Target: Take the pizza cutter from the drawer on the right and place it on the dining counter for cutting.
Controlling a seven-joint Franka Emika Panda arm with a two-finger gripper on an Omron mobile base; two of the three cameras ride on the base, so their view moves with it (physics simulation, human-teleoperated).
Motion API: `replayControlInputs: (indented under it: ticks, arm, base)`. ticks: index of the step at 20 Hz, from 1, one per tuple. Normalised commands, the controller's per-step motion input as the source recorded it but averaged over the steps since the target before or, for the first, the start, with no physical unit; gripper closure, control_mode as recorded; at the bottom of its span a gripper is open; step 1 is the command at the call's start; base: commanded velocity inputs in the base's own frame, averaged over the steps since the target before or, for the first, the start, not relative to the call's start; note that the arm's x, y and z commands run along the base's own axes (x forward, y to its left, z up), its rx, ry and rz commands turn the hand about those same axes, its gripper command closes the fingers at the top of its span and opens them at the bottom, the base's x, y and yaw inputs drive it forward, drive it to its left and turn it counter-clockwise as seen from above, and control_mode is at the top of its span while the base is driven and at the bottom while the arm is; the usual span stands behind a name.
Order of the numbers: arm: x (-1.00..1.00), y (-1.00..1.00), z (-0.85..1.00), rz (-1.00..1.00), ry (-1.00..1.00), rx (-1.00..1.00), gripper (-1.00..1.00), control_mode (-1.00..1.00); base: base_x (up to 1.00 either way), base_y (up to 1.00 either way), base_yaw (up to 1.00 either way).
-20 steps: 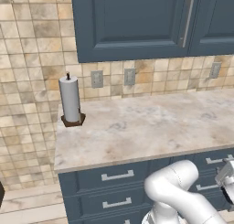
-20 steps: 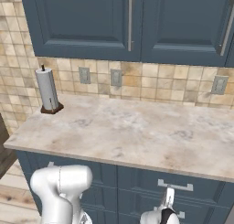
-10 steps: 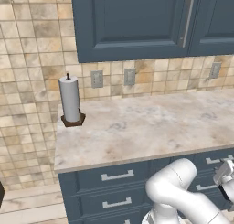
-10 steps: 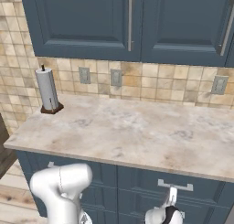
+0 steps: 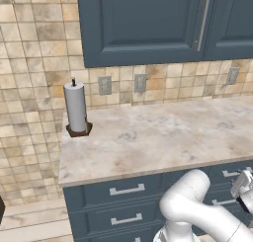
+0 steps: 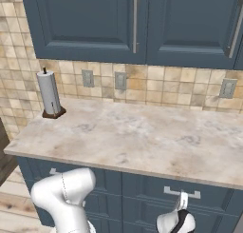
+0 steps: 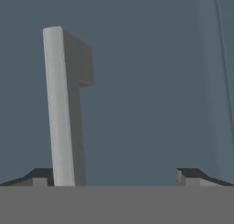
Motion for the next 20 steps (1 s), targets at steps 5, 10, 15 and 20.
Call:
replayControlInputs:
  ticks: [5,10,15,20]
  arm:
    - [0.26,0.0,-0.39,0.0,-0.09,0.0,-1.0,-1.0]
    - [0.27,0.0,-0.33,0.0,-0.1,0.0,-1.0,-1.0]
    - [0.34,0.0,-0.2,0.0,-0.11,0.0,-1.0,-1.0]
    - [0.12,0.0,-0.02,0.0,-0.2,0.0,-1.0,-1.0]
  base:
    - [0.0,0.0,0.0]
    - [0.0,0.0,0.0]
    - [0.0,0.0,0.0]
    - [0.0,0.0,0.0]
